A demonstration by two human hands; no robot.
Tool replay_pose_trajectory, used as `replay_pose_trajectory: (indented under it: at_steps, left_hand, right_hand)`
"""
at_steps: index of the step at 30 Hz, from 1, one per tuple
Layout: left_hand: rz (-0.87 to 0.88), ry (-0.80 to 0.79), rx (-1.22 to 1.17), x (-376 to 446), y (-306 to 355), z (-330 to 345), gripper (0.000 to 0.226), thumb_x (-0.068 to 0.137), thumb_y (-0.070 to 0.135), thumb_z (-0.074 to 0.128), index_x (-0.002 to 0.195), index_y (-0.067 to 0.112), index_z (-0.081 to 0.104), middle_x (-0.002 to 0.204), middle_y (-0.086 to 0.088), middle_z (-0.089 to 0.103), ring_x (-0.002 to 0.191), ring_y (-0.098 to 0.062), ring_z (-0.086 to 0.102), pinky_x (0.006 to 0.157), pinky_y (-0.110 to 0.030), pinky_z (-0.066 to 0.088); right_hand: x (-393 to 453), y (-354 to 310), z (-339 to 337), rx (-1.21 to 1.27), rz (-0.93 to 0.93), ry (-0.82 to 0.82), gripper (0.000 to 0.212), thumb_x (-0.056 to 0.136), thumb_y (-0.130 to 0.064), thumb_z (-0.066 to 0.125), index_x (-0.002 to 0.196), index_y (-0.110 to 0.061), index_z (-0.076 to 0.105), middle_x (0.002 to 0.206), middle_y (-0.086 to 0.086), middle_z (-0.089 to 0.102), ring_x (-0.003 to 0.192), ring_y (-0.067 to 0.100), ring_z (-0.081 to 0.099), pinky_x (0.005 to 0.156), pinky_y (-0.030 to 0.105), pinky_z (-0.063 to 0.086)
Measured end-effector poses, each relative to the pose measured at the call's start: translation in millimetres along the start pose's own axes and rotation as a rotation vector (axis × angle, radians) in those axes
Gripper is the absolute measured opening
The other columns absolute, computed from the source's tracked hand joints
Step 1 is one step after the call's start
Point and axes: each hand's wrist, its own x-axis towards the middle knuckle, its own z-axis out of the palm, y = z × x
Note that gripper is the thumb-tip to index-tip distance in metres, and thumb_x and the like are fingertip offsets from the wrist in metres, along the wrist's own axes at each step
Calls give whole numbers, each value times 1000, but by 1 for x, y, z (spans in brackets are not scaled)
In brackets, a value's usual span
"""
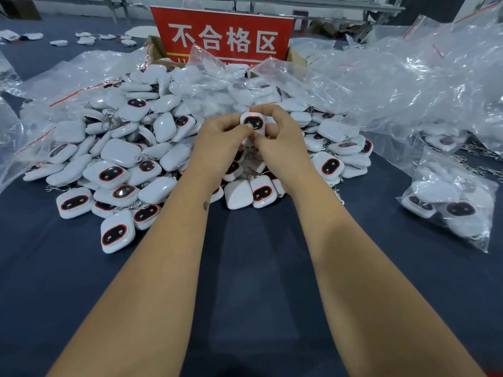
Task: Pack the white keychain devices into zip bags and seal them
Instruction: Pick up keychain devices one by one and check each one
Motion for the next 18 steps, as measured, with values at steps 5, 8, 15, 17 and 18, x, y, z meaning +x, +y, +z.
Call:
replay_pose_trajectory:
  at_steps: [5,8,15,17,18]
  left_hand:
    - [-9,1,24,0,1,0,20,93,18,58,103,18,75,82,-1,72,82,-20,65,87,-48,54]
    - [1,0,17,-1,3,-1,21,93,15,56,104,16,75,88,-8,72,89,-27,66,93,-53,52]
    - [-6,-8,-8,-3,4,-1,20,88,18,59,99,17,76,96,-12,74,97,-32,68,96,-54,51]
    - [-2,-20,-2,-3,5,0,20,83,23,60,93,22,77,89,-8,74,88,-25,67,92,-53,52]
    - [-3,-27,-4,-4,5,0,19,81,24,60,91,23,77,87,-8,73,85,-25,66,89,-54,52]
  right_hand:
    - [2,-3,-2,100,41,9,32,91,3,53,110,-22,63,77,2,71,69,9,68,58,22,52]
    - [3,-4,-2,143,75,45,24,96,-7,53,113,-15,68,96,9,69,81,16,68,57,19,50]
    - [2,-1,0,56,42,75,18,100,-12,51,101,-20,67,86,1,71,84,16,69,74,35,59]
    - [3,-2,1,16,37,85,18,101,-11,50,99,-21,65,92,6,72,91,23,70,85,45,58]
    - [2,-2,2,-2,34,90,18,101,-11,49,98,-22,63,95,8,71,94,26,69,88,48,57]
